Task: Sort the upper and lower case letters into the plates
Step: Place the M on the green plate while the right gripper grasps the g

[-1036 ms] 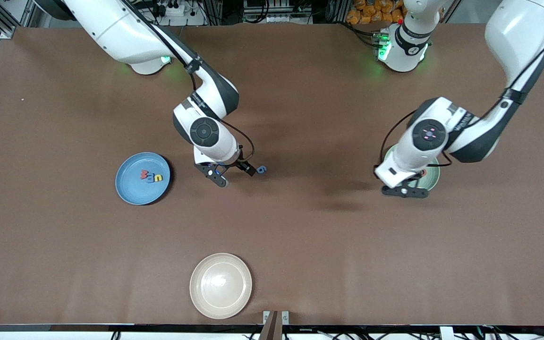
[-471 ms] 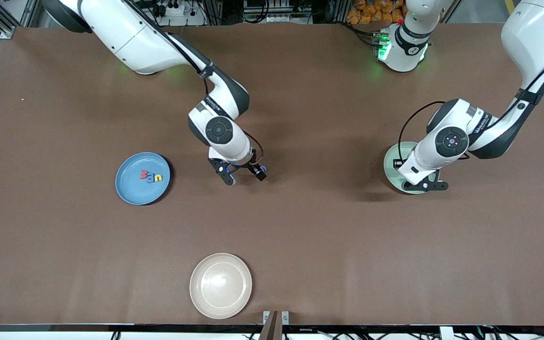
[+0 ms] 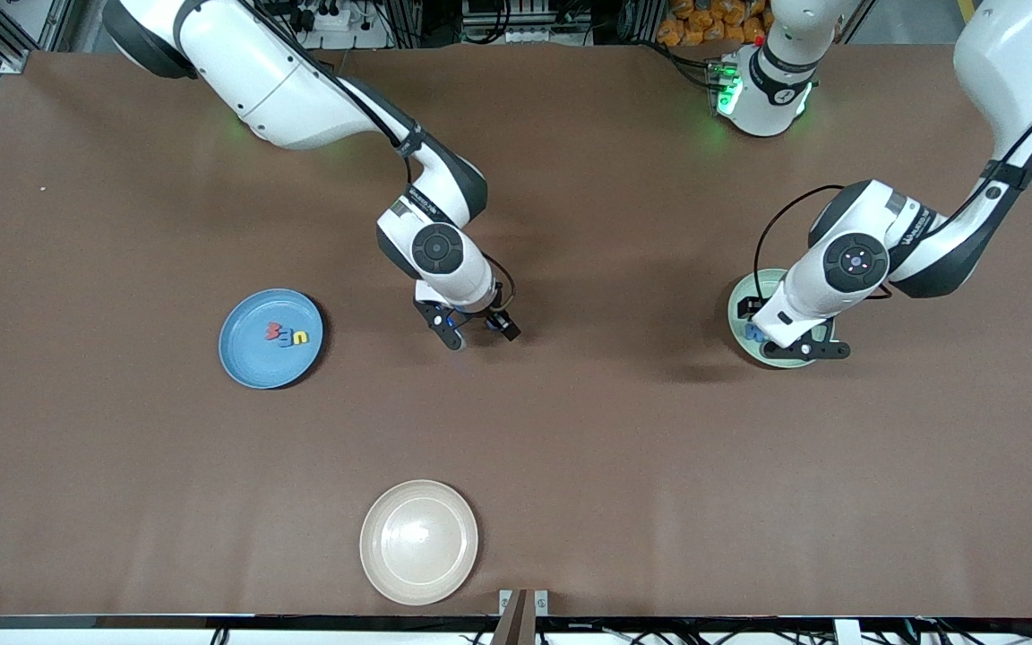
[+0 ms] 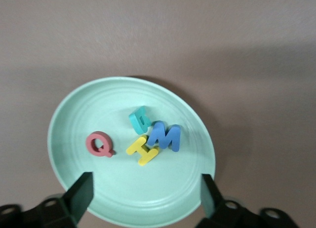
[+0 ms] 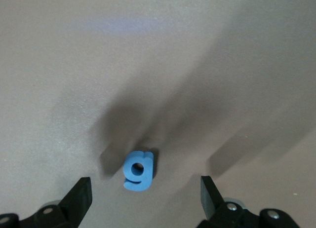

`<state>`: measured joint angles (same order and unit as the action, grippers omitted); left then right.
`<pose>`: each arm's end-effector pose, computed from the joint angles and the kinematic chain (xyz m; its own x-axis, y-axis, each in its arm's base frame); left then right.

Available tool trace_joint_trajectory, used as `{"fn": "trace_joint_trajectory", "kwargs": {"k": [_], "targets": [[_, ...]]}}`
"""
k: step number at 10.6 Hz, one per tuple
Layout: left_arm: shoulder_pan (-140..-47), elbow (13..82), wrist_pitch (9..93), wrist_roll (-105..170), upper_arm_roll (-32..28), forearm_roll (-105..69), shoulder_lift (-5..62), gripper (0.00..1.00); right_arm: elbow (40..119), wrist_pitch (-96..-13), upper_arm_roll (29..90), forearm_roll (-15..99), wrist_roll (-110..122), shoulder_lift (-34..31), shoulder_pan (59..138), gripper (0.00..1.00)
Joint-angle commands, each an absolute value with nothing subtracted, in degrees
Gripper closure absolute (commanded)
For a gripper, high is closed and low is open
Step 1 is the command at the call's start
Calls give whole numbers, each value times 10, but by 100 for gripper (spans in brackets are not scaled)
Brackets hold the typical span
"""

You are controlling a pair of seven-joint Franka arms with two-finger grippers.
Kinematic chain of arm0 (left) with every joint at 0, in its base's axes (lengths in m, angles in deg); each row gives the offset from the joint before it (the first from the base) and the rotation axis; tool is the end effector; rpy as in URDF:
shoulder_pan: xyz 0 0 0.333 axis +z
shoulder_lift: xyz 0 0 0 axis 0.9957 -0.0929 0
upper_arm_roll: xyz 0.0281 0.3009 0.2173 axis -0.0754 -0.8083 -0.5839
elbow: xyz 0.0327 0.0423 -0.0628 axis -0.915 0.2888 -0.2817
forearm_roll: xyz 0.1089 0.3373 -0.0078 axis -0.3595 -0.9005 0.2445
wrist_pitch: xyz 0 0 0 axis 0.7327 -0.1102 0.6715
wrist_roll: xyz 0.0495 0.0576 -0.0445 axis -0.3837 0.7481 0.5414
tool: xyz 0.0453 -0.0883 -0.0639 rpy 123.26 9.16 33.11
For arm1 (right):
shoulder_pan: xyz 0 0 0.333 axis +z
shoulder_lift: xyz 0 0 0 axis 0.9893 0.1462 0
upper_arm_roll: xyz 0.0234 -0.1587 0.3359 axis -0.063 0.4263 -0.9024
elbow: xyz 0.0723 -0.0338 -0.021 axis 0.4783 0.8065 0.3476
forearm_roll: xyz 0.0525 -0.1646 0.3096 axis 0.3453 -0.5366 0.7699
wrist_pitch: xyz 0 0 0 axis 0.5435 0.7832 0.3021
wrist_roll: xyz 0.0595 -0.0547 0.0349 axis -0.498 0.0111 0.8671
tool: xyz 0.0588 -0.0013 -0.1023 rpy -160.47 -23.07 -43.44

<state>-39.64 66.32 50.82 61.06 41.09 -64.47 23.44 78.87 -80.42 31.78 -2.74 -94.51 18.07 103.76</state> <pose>0.5402 -0.0735 0.3355 0.9882 -0.0355 -0.1492 -0.0570 -0.9882 -0.1422 0.5226 0.4468 0.2375 0.6171 -0.7665 -0.1779 -0.7824 -0.6218 -0.0351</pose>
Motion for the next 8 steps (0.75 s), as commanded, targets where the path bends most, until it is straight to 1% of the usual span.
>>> {"fn": "trace_joint_trajectory", "kwargs": {"k": [1,3,5,7,8], "targets": [[-371,599,439,603,460,-592,254,0,773,-802,325,-46,-961,190,1042,7],[-371,534,394,597,489,-581,254,0,772,-802,329,-46,-962,195,1044,7],[-372,467,361,597,506,-581,254,0,771,-803,329,-47,-961,202,1045,14],[-372,409,354,597,509,-580,254,0,771,-811,329,-48,-961,204,1047,16],[-371,395,349,597,509,-580,254,0,771,-811,329,-49,-961,204,1047,16]]}}
